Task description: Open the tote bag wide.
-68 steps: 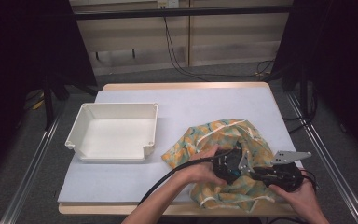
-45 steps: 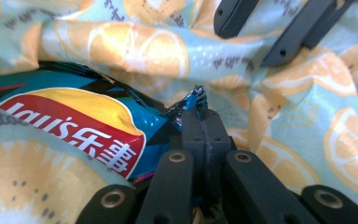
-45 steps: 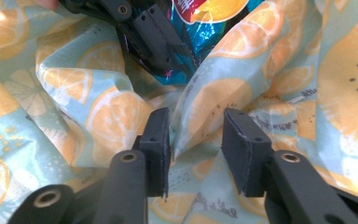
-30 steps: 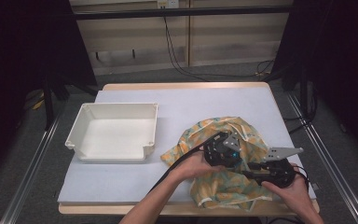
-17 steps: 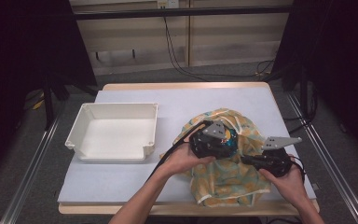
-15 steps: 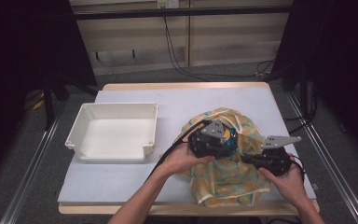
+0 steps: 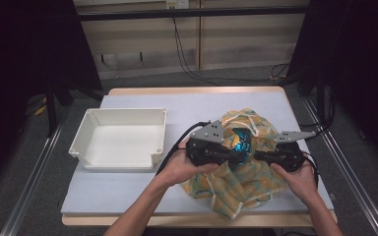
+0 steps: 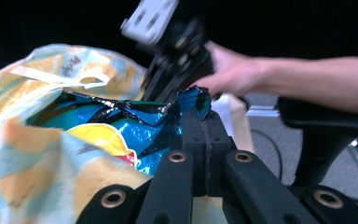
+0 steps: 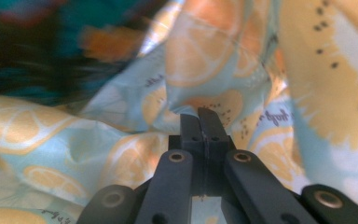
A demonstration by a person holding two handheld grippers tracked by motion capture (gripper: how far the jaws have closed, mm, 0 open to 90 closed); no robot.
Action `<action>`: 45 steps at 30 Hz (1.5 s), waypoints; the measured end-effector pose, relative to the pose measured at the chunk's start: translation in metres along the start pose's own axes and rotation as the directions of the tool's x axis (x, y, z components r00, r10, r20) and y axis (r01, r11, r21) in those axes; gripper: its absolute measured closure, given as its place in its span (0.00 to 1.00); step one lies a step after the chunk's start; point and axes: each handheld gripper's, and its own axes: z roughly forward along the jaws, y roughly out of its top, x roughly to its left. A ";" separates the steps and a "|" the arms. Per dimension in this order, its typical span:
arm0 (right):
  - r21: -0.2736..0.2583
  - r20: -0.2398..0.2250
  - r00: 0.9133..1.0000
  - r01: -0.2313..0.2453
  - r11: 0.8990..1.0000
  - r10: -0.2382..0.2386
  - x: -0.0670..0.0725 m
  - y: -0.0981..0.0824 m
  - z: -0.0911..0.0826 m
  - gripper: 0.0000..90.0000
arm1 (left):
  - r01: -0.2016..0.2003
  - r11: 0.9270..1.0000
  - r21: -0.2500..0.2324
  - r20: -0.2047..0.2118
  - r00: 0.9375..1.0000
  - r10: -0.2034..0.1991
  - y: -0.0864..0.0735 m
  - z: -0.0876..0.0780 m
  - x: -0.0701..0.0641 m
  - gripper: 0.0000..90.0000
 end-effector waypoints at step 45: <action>-0.179 -0.005 0.993 0.114 0.977 -0.117 -0.009 0.085 -0.027 0.77 | -0.036 0.998 -0.052 -0.100 0.994 0.031 -0.003 -0.030 -0.013 1.00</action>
